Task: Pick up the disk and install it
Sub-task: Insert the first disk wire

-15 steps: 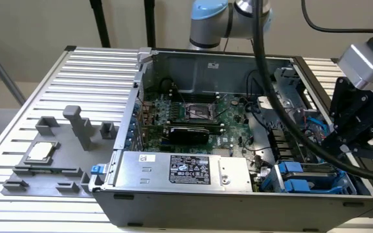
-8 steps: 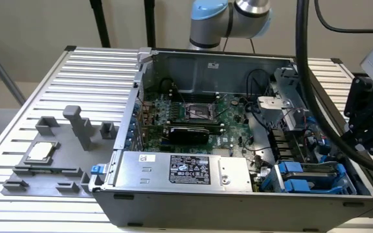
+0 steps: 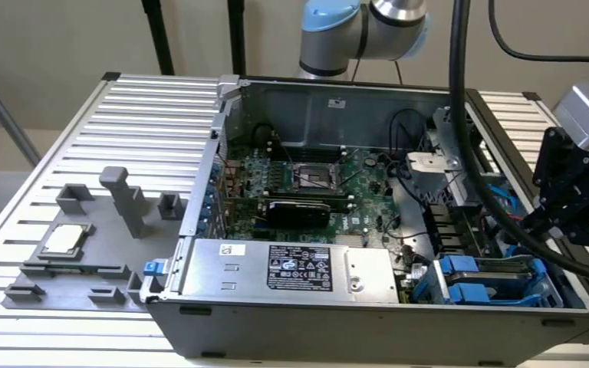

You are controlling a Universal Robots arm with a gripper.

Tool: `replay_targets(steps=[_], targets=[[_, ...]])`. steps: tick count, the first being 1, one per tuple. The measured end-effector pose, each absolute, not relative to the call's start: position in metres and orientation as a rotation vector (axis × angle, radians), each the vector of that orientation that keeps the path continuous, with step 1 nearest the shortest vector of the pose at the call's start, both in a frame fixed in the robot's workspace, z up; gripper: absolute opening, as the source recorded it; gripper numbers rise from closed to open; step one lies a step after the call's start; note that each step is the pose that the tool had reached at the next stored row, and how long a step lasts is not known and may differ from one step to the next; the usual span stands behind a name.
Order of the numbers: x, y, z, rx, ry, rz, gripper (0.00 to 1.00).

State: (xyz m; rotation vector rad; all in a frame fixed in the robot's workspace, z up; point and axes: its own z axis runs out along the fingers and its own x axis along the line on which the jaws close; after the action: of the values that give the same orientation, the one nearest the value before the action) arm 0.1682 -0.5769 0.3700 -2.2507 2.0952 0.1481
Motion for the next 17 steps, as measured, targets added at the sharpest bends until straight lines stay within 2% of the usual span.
replay_targets(steps=[9,14,15,17], targets=[[0.165,-0.573,0.354,-2.26,2.086,0.149,0.0],[0.161,-0.561,0.348,-2.26,2.086,0.149,0.0],[0.16,-0.559,0.348,-2.261,2.085,0.149,1.0],[0.155,-0.559,0.348,-2.262,2.083,0.149,1.0]])
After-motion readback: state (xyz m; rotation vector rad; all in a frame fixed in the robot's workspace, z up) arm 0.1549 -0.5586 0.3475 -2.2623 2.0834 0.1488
